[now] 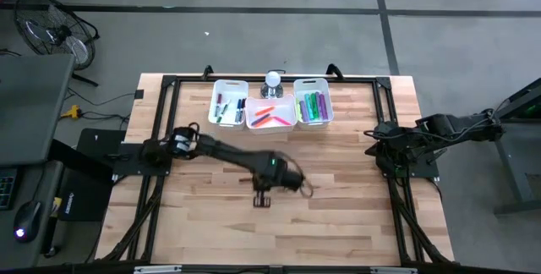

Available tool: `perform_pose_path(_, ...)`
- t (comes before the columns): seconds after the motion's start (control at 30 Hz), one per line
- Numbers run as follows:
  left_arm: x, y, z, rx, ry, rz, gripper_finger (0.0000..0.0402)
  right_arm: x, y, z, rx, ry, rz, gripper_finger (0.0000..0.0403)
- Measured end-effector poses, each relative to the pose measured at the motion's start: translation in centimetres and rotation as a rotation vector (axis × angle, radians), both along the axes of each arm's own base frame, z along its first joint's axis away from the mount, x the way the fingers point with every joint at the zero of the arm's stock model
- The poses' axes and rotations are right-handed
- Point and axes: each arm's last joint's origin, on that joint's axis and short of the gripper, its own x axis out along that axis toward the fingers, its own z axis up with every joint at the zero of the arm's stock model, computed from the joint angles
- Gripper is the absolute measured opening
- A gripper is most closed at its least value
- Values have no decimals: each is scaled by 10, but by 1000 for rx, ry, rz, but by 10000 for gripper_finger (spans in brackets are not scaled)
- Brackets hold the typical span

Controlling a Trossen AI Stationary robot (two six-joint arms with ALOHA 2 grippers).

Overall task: Pick & Place Markers
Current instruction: Put the brown marker pen into the middle white bin

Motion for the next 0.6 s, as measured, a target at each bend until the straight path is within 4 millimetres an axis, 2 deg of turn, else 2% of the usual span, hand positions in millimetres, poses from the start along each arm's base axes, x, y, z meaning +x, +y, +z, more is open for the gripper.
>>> perform_pose_path(0.17,-15,-26,-24,-10,63,25,48,0,0,0,-7,2,24,0)
perform_pose_path(0.33,-19,-29,-33,24,67,114,138,0,0,0,-16,2,39,0)
perform_pose_path(0.43,-14,-31,-34,22,14,98,191,0,0,0,-19,2,42,0)
perform_pose_path(0.5,-12,-32,-34,11,-8,66,215,0,0,0,-18,2,42,0)
perform_pose_path(0.6,-12,-32,-36,7,-15,39,229,0,1,0,-12,2,46,0)
